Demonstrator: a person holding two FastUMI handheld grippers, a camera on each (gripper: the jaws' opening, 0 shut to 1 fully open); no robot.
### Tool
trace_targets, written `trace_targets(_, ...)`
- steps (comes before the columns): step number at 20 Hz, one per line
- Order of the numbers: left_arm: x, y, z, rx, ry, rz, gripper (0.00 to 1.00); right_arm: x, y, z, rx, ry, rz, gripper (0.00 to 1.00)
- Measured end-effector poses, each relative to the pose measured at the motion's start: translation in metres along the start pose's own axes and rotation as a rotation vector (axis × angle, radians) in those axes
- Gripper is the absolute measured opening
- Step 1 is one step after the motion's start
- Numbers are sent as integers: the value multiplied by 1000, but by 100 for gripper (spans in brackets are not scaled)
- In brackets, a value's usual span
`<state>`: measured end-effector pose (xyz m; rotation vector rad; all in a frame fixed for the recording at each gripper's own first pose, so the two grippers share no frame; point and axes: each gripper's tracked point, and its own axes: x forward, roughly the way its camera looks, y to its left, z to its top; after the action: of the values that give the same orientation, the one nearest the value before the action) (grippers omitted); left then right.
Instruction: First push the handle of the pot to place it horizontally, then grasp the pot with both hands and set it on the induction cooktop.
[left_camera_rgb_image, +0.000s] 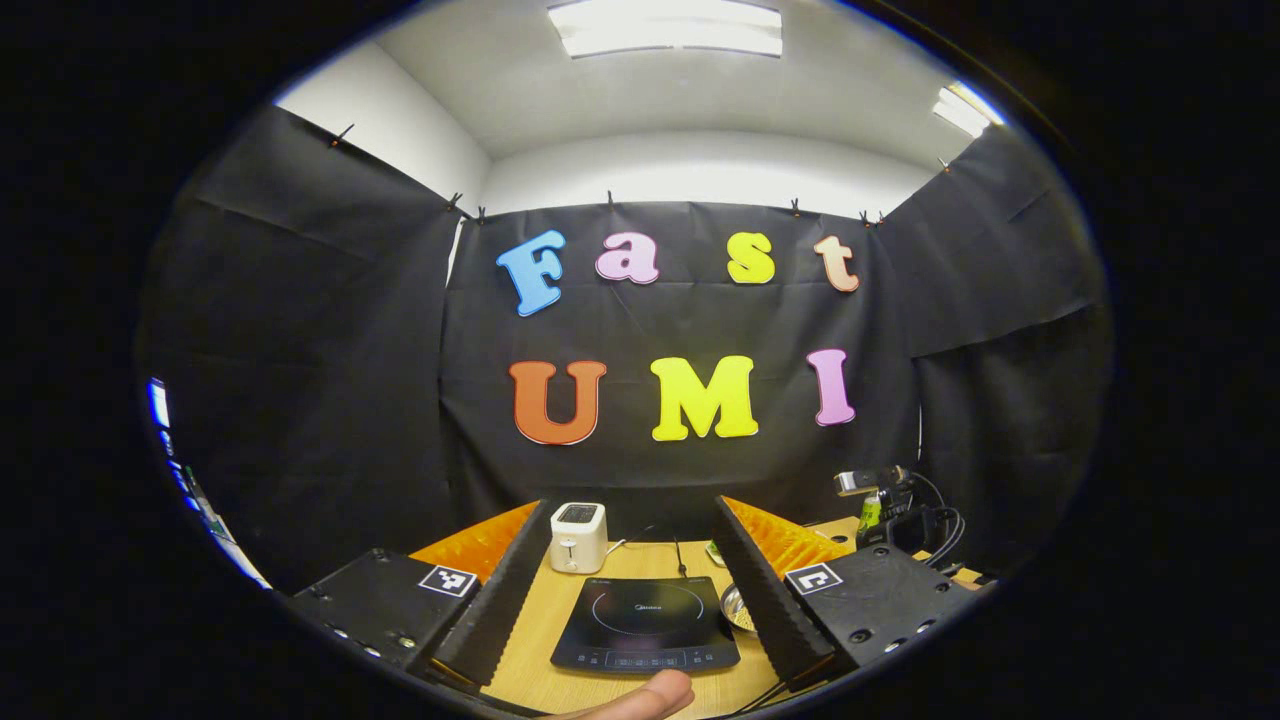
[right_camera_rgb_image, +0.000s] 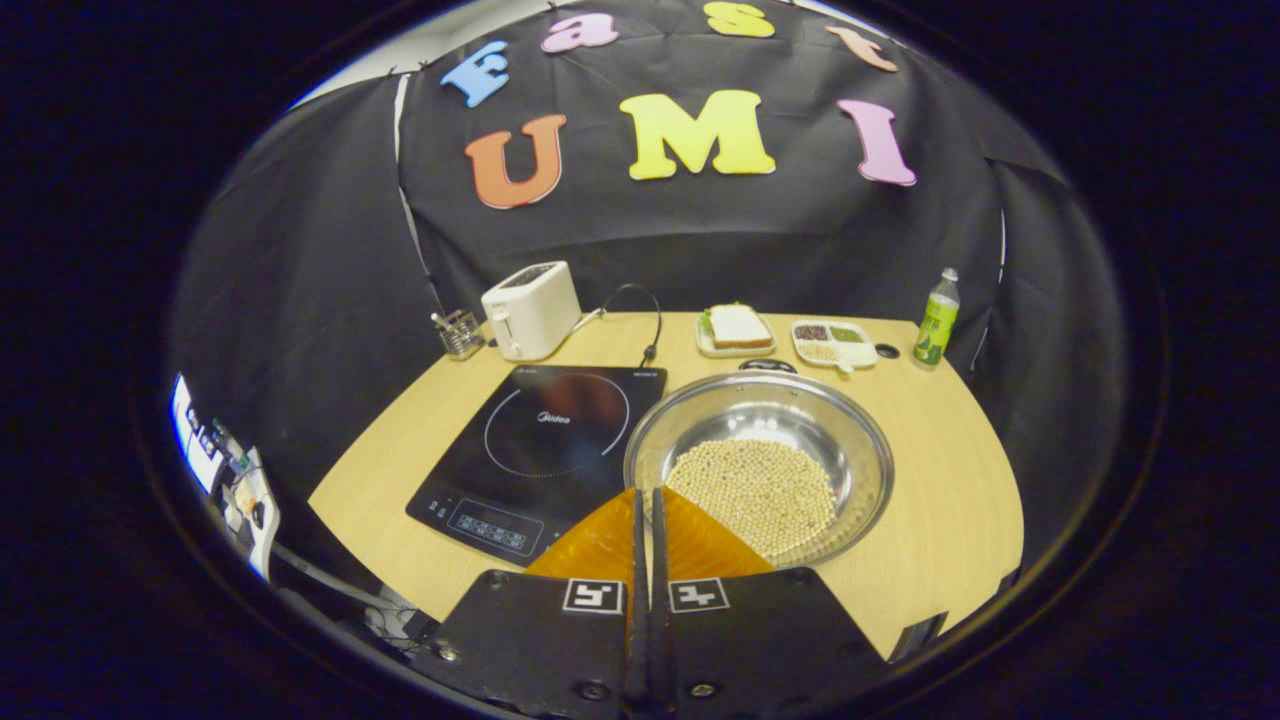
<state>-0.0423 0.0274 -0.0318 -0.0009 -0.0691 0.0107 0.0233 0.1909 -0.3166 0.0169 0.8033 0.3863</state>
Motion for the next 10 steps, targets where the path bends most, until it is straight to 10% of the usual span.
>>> trace_targets(10, -2, -14, -11, 34, 26, -28, 96, 42, 0, -69, 17, 207, -2, 4)
